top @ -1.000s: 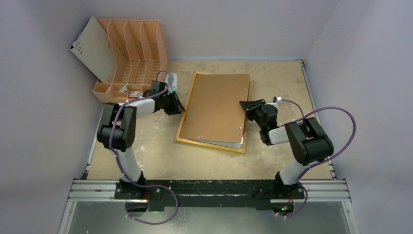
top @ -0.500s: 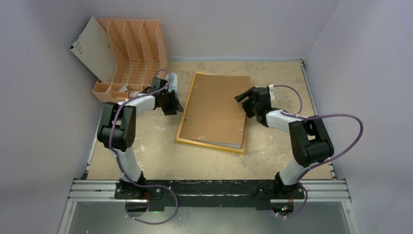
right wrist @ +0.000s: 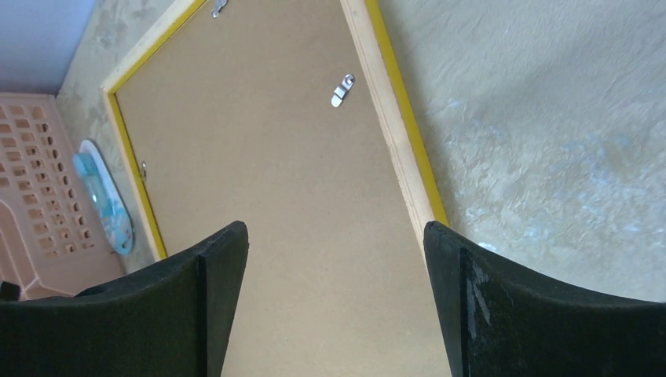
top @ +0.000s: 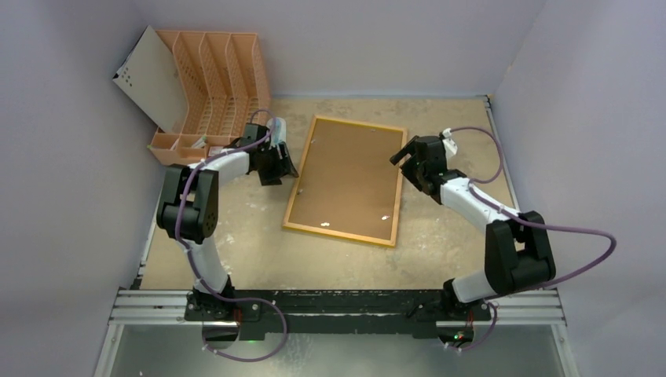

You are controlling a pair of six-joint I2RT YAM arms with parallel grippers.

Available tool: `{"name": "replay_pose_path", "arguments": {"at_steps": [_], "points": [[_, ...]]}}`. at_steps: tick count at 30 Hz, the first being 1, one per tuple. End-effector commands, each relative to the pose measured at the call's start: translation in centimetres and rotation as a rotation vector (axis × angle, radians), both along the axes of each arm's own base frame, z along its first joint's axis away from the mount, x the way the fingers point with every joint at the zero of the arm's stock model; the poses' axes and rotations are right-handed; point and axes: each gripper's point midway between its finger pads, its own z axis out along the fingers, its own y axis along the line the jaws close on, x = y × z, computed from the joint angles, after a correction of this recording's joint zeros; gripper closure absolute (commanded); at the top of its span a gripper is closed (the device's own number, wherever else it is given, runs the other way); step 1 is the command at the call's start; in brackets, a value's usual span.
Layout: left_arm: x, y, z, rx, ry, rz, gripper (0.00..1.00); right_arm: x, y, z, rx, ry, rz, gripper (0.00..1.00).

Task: Put the photo into the frame

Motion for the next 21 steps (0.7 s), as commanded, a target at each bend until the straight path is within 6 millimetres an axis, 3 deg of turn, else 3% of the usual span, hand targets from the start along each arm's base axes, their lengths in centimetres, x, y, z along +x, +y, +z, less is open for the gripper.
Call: {"name": "replay_pose_path", "arguments": {"at_steps": [1, 4, 7, 12, 17, 21], "points": [[0.1, 0.1, -0.2, 0.001, -0.003, -0.036, 0.38, -0.6, -1.1, -0.3, -0.111, 0.015, 0.043, 0.16], [-0.4, -0.1, -0.6, -0.008, 0.011, -0.051, 0.42, -0.7, -0.7, -0.3, -0.105, 0.004, 0.072, 0.16], [-1.3, -0.5, -1.2, -0.036, 0.042, -0.070, 0.51, 0.8, 0.6, 1.2, -0.118, -0.082, 0.169, 0.18], [-2.8, -1.2, -1.7, -0.092, 0.066, -0.088, 0.69, 0.9, 7.7, 1.5, -0.021, -0.118, 0.455, 0.32], [-4.2, -1.7, -2.1, -0.133, 0.091, -0.095, 0.83, -1.1, 15.8, 1.5, 0.128, -0.150, 0.685, 0.45], [-5.4, -1.9, -2.4, -0.158, 0.109, -0.087, 0.92, -2.8, 20.5, 0.5, 0.274, -0.125, 0.779, 0.58]]}}
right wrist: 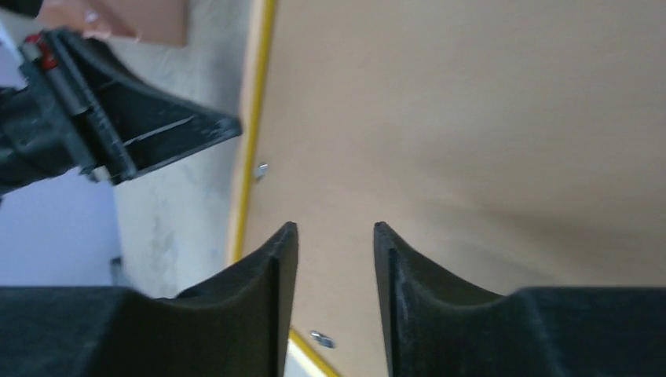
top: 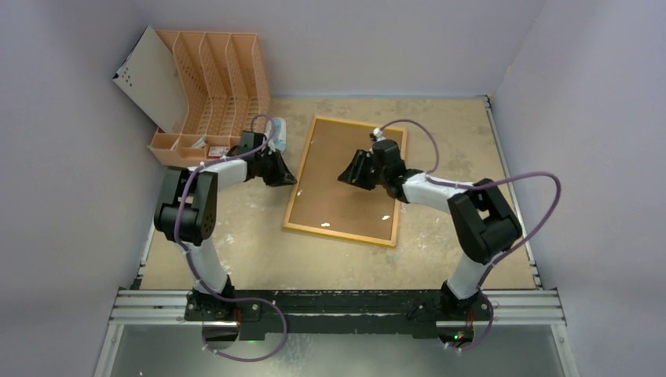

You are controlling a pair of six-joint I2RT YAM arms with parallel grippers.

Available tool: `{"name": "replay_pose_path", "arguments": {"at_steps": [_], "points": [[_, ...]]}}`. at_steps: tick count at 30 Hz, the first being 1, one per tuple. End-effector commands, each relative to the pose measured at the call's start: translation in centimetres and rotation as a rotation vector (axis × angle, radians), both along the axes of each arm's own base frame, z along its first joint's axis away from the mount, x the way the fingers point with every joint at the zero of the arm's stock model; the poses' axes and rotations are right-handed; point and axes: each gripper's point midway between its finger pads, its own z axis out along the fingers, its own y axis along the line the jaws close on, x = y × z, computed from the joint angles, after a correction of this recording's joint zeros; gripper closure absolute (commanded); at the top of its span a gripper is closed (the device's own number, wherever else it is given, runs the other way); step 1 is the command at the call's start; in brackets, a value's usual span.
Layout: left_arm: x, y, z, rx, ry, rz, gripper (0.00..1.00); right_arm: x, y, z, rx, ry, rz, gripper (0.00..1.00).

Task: Put the photo into the frame

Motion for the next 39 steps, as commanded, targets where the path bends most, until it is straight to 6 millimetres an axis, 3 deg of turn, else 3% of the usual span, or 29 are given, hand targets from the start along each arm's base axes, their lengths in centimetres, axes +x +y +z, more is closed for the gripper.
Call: {"name": "replay_pose_path", "arguments": {"at_steps": [1, 9, 19, 23, 31, 39], "points": [[-4.4, -0.2, -2.2, -0.016, 0.141, -0.018, 0.95, -1.1, 6.1, 2.2, 0.213, -0.004, 0.159, 0.61], [-6.9, -0.9, -3.1, -0.060, 0.202, -0.036, 1.00, -2.3, 10.0, 0.1, 0.311, 0.108, 0.170, 0.74], [-7.9, -0.6, -3.2, -0.045, 0.211, -0.042, 1.00, -4.5, 13.3, -2.2, 0.328, 0.186, 0.151, 0.64], [-7.9, -0.4, -3.2, -0.034, 0.209, -0.040, 1.00, -4.3, 13.9, -2.9, 0.321, 0.177, 0.138, 0.59], [-8.1, -0.1, -3.4, -0.014, 0.214, -0.034, 1.00, -2.7, 14.3, -3.4, 0.269, 0.101, 0.091, 0.59], [-8.4, -0.1, -3.6, -0.018, 0.223, -0.026, 1.00, -2.4, 15.1, -3.1, 0.302, 0.059, 0.108, 0.58]]}}
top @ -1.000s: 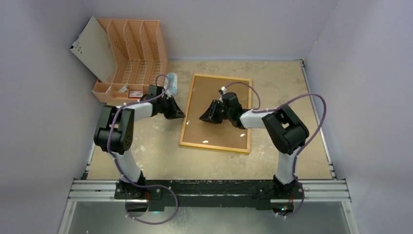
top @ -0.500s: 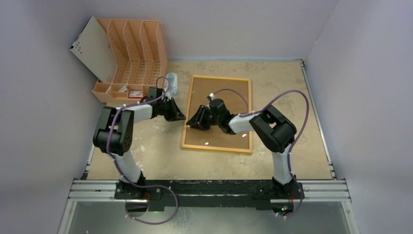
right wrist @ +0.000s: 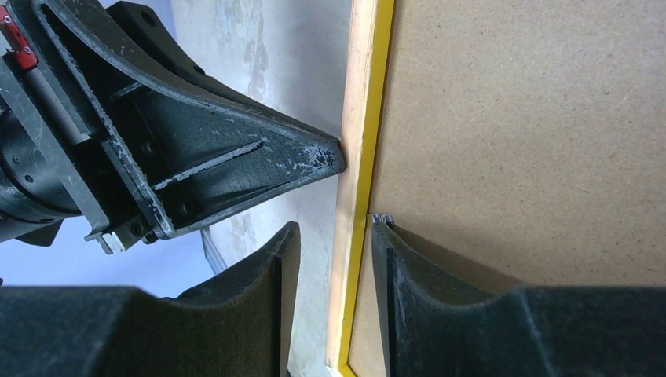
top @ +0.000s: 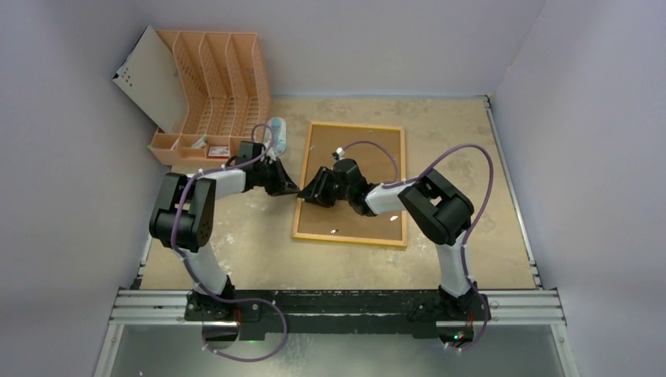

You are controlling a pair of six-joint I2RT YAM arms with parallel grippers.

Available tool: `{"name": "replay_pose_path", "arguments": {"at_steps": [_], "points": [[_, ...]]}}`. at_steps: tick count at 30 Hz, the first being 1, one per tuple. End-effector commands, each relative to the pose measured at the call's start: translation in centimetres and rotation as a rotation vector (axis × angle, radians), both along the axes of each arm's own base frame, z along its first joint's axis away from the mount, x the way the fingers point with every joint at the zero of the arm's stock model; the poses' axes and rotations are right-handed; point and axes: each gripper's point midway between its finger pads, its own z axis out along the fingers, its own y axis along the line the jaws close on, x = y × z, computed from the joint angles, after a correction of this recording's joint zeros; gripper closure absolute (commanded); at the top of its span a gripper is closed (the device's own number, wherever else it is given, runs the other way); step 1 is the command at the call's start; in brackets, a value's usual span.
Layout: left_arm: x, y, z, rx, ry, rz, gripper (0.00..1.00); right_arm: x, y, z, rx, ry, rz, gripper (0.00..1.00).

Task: Put the photo into the frame

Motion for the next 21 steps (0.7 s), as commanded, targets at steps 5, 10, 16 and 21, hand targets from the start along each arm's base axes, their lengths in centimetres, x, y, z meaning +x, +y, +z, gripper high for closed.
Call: {"name": "replay_pose_path", "arguments": {"at_steps": [5, 10, 16, 21], "points": [[-4.8, 1.0, -3.2, 0.075, 0.185, -0.006, 1.00, 2.0, 0.7, 2.2, 0.054, -0.131, -0.049, 0.57], [-4.9, 0.6, -3.2, 0.047, 0.206, 0.011, 1.00, 2.0, 1.0, 2.8, 0.101, -0.161, -0.046, 0.54], [-5.4, 0.3, -3.0, 0.017, 0.244, 0.030, 1.00, 0.3, 0.3, 3.1, 0.199, -0.132, -0.048, 0.52], [-5.4, 0.2, -2.6, 0.006, 0.238, 0.034, 1.00, 0.7, -2.5, 7.0, 0.160, -0.220, -0.124, 0.48]]}}
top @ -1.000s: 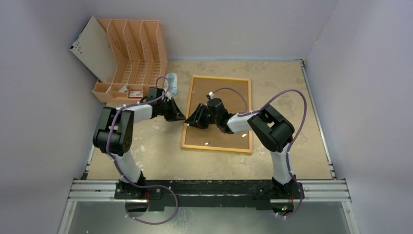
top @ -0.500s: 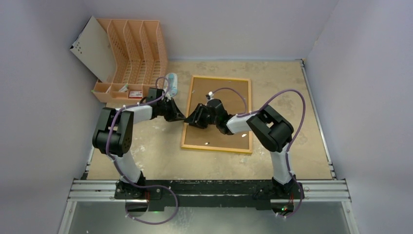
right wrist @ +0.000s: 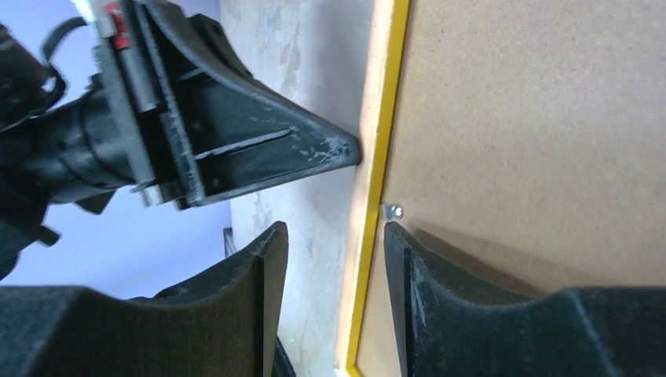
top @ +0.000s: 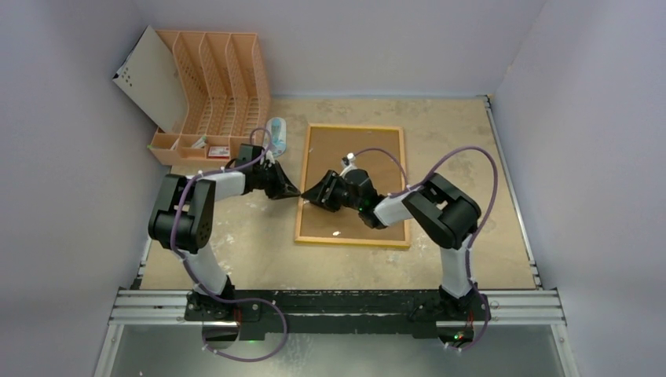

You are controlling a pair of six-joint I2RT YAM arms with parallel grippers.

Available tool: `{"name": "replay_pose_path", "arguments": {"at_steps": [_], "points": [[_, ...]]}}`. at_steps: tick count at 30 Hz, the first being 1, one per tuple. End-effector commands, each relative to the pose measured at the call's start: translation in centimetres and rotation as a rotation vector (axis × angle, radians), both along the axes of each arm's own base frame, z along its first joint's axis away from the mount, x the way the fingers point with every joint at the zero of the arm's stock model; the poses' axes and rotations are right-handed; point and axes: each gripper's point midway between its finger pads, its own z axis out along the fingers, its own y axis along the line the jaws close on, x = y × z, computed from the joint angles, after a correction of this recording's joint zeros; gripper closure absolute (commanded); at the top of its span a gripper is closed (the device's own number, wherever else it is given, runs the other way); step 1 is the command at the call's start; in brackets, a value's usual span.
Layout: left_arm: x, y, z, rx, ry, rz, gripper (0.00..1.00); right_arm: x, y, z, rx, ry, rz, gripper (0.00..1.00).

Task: Put the photo into the frame

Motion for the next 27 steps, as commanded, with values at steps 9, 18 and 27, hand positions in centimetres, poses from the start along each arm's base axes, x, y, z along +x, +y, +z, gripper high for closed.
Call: {"name": "replay_pose_path", "arguments": {"at_steps": [9, 18, 27], "points": [[-0.8, 1.0, 0.1, 0.105, 0.013, -0.041, 0.67, 7.2, -7.1, 9.6, -0.133, -0.205, -0.272, 0.49], [4.7, 0.3, 0.9, 0.121, -0.120, -0.058, 0.56, 12.2, -3.7, 10.4, -0.130, -0.223, -0.211, 0.51], [6.4, -0.3, -1.2, 0.104, -0.075, -0.049, 0.65, 16.0, -1.0, 6.6, -0.157, -0.173, -0.194, 0.56]]}}
